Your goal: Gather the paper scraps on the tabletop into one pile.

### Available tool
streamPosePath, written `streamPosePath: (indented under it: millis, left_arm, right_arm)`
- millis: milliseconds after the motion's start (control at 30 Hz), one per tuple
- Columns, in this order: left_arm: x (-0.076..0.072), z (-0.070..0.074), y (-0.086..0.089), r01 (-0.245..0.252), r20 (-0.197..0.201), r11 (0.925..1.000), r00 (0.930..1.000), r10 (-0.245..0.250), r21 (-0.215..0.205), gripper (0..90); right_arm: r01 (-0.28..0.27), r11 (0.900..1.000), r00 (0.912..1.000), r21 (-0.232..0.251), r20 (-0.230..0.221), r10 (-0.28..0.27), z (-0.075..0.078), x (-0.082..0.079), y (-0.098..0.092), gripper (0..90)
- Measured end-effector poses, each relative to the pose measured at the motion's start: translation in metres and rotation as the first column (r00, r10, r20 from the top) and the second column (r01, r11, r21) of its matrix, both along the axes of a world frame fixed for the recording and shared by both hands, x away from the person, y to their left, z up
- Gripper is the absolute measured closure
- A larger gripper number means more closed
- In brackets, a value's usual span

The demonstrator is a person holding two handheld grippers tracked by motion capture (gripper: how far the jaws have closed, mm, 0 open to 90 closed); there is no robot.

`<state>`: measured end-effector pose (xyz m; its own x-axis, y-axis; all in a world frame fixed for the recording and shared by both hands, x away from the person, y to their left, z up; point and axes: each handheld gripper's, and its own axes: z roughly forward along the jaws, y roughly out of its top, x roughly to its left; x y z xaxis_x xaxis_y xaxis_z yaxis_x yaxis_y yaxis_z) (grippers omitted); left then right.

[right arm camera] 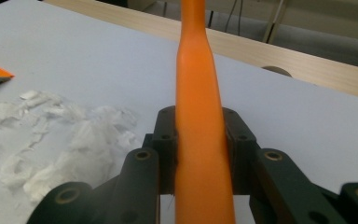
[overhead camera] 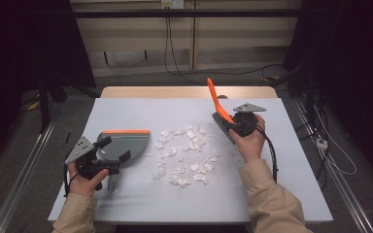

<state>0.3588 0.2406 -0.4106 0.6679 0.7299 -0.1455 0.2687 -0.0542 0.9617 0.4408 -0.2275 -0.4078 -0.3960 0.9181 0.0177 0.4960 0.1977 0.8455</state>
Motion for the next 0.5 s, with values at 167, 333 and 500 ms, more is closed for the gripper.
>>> streamPosePath:
  millis: [167,333,500]
  left_arm:
    - [-0.003,0.000,0.002,0.006,0.001,1.0000,1.0000,-0.006,0.003,2.7]
    - [-0.006,-0.002,0.002,0.016,-0.002,0.9998,0.9999,-0.016,0.011,3.1]
    - [-0.005,-0.002,0.005,0.010,-0.004,0.9999,0.9999,-0.010,0.008,3.2]
  right_arm:
    - [-0.076,0.995,0.9969,-0.066,0.015,0.077,0.003,0.021,0.017,71.5]
    - [-0.129,0.988,0.9914,-0.089,0.009,0.130,-0.004,0.045,0.021,71.6]
    - [-0.183,0.976,0.9831,-0.116,-0.021,0.182,-0.021,0.052,0.023,71.6]
